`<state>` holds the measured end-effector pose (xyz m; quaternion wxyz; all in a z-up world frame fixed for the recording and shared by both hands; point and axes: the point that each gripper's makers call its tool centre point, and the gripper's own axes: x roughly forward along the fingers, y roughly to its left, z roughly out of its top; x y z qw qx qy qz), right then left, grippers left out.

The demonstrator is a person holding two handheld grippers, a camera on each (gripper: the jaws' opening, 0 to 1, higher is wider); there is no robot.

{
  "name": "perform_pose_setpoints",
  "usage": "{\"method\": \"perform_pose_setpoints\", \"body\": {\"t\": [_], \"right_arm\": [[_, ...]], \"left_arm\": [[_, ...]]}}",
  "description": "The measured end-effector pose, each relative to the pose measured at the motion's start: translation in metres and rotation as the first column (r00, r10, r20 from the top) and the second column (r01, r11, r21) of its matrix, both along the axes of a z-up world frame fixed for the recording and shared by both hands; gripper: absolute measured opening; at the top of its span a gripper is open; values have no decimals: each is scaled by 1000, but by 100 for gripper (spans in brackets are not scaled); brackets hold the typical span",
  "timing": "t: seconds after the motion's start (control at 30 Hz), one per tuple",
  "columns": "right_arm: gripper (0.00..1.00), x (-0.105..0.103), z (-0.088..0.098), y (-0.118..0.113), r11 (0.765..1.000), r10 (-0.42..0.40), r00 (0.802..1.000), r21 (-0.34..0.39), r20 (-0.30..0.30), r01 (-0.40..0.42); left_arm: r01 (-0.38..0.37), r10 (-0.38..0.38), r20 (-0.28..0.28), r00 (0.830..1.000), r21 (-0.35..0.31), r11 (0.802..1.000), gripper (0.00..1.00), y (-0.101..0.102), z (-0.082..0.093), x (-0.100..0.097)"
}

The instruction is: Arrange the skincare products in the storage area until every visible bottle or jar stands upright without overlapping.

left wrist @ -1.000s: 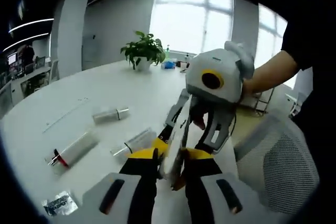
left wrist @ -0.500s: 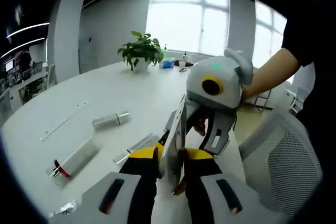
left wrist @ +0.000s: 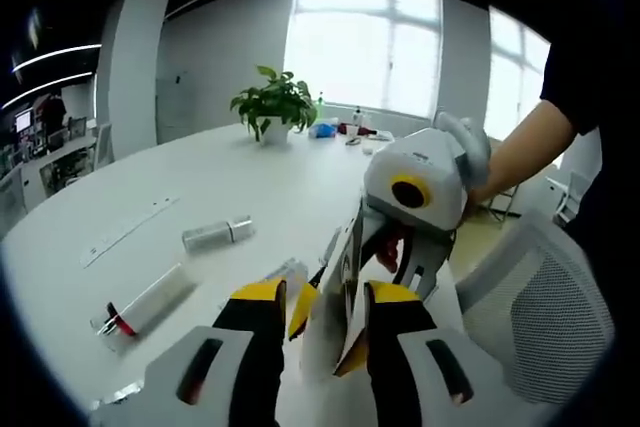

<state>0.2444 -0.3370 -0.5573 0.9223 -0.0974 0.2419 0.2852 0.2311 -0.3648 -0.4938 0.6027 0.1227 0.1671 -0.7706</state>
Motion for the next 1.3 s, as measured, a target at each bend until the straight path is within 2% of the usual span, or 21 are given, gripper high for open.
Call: {"method": "perform_pose_setpoints", "body": {"t": [0.13,0.3,0.43,0.53,0.6,0.67,0.77,0.93,1.03,1.1,1.2,1.3], "right_arm": [[28,-4,-3,1,1000,-8,1000,-7,-17,8],[45,-5,1,-1,999,-37,999,14,-25,38],[51,-9,5,-3,998,-64,998,5,-27,64],[56,-12,9,-5,995,-96,995,5,-22,96],[66,-15,12,-7,993,-119,993,3,-12,119],[71,-19,15,-8,989,-146,989,2,-17,146],[71,-26,17,-8,986,-167,986,16,-18,168],[78,-38,23,-8,977,-210,978,24,-11,211],[80,-46,25,-9,969,-242,970,41,-15,242],[81,-51,26,-9,966,-253,967,43,-14,254],[82,-59,29,-8,962,-268,963,45,-18,269],[83,-69,32,-7,955,-291,957,58,-10,291]], "left_arm": [[-21,21,0,1000,3,1000,30,6,0,2],[-69,69,-14,998,-2,998,36,17,3,6],[-134,134,-30,991,0,991,42,28,4,15],[-169,168,-51,984,-8,986,50,38,7,17],[-191,190,-50,981,-20,981,56,45,10,17],[-217,216,-47,975,-11,976,61,52,12,12],[-257,256,-52,965,-6,966,71,64,12,14],[-340,340,-67,938,3,940,89,85,16,17],[-384,383,-83,920,9,923,94,98,17,24],[-408,410,-101,907,41,912,96,107,15,22],[-415,418,-96,903,51,908,95,118,15,17],[-443,446,-102,889,52,895,96,131,15,16]]}}
